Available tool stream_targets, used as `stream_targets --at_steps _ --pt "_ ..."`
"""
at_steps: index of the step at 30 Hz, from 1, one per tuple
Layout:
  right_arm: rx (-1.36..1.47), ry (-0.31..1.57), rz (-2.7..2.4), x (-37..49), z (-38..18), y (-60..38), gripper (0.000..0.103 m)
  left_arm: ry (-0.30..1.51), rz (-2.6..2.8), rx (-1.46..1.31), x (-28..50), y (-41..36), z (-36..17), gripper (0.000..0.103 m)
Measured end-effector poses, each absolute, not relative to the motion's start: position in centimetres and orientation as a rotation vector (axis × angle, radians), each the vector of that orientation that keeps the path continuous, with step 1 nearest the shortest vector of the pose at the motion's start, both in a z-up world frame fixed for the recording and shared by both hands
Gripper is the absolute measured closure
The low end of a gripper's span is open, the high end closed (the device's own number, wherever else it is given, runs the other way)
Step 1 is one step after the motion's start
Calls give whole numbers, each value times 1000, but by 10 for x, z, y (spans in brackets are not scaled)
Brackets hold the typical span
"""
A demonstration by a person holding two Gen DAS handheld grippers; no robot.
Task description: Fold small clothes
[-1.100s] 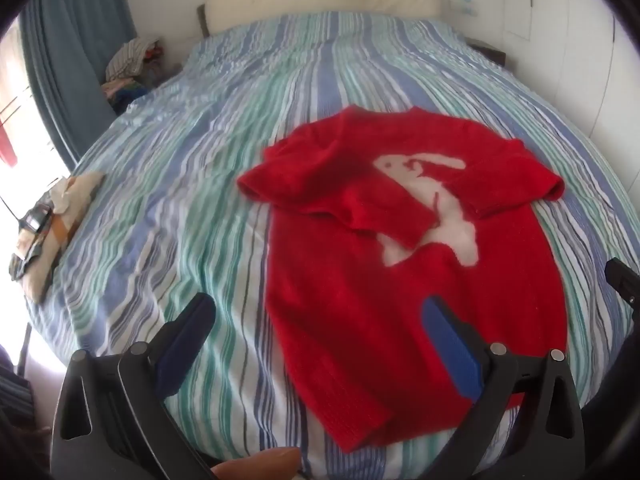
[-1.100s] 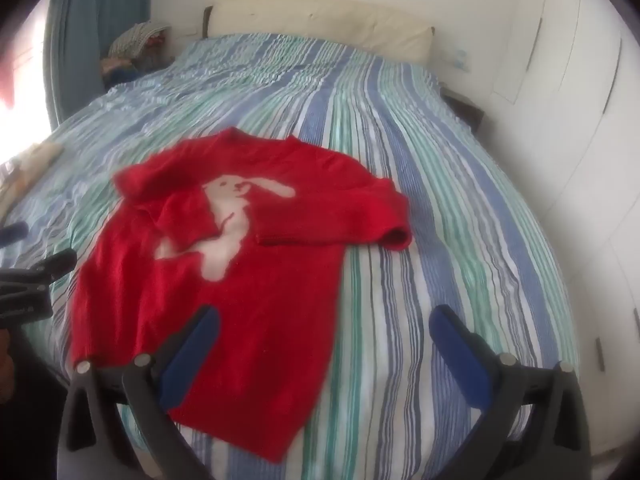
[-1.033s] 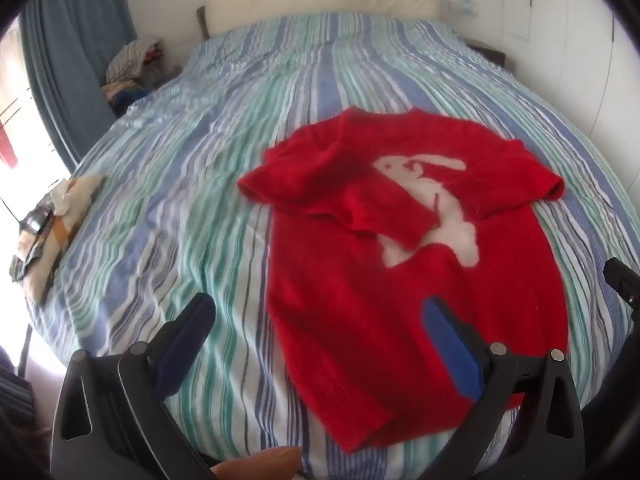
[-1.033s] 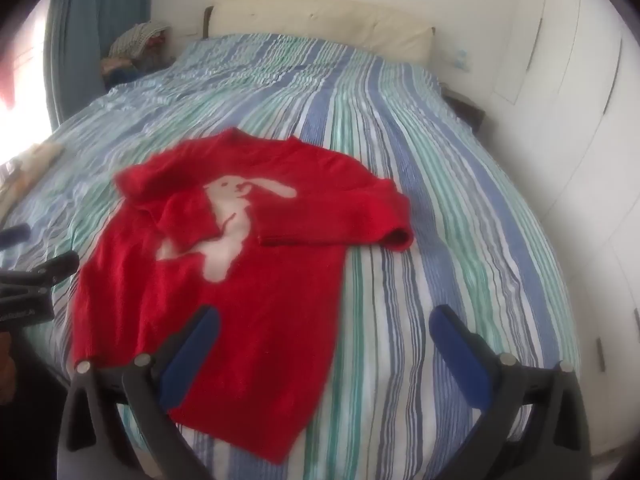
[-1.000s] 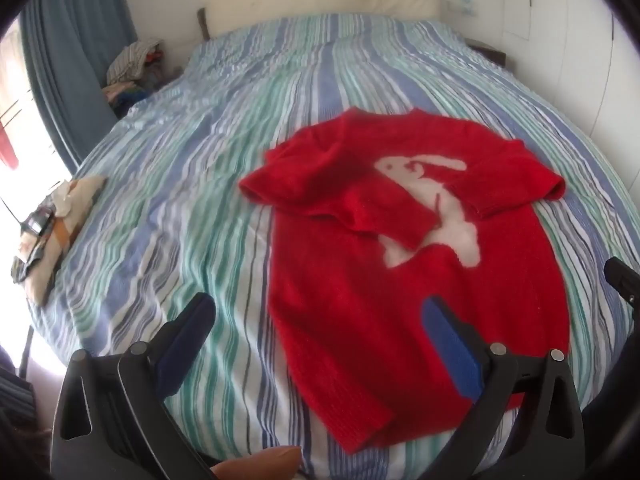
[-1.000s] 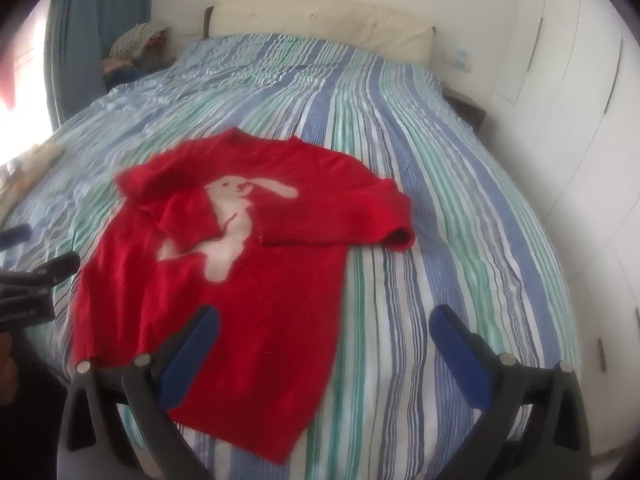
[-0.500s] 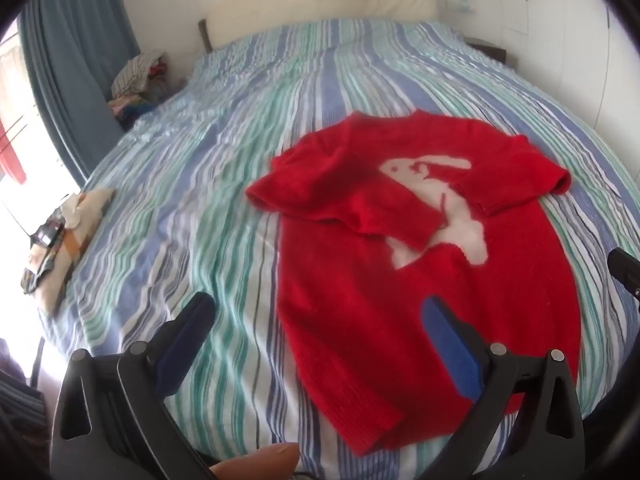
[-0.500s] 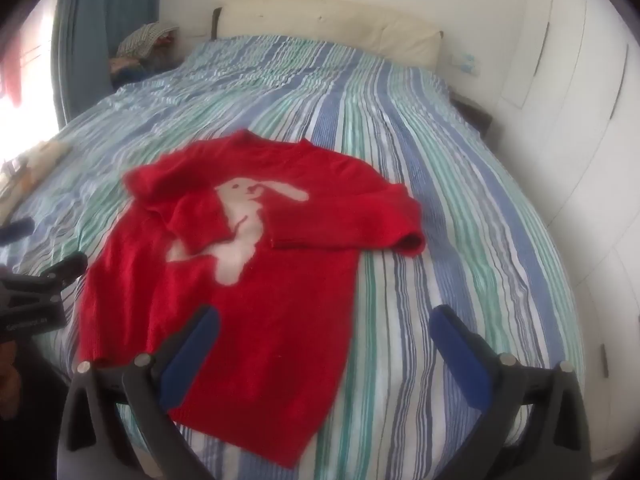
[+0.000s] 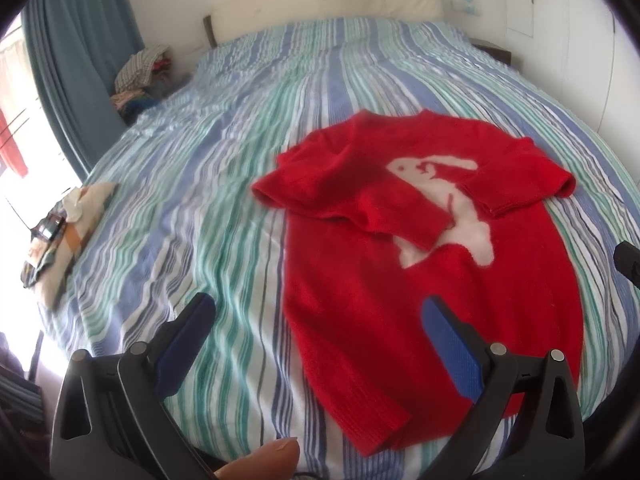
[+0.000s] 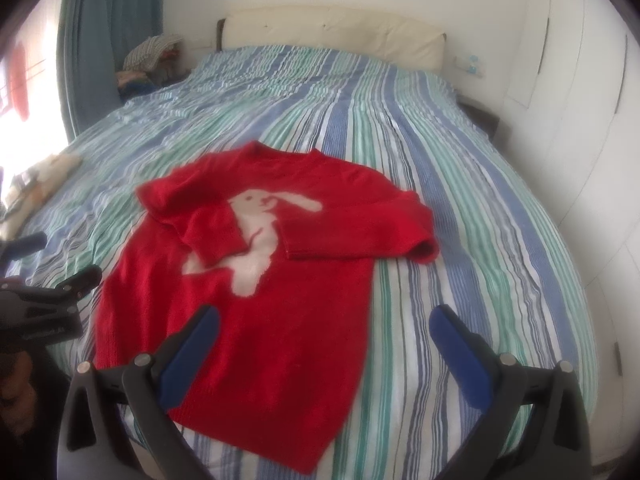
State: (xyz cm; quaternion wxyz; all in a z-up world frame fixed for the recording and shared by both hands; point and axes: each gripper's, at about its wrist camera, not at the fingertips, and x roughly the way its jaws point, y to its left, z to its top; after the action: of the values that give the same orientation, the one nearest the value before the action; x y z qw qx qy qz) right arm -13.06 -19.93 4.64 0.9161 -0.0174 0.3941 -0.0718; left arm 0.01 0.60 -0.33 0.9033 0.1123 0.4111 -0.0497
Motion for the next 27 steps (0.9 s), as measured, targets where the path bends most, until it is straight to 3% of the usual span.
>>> stream_targets --at_steps 27 --pt "-103 858 -145 -100 34 -190 0 867 -162 215 8 9 -14 0"
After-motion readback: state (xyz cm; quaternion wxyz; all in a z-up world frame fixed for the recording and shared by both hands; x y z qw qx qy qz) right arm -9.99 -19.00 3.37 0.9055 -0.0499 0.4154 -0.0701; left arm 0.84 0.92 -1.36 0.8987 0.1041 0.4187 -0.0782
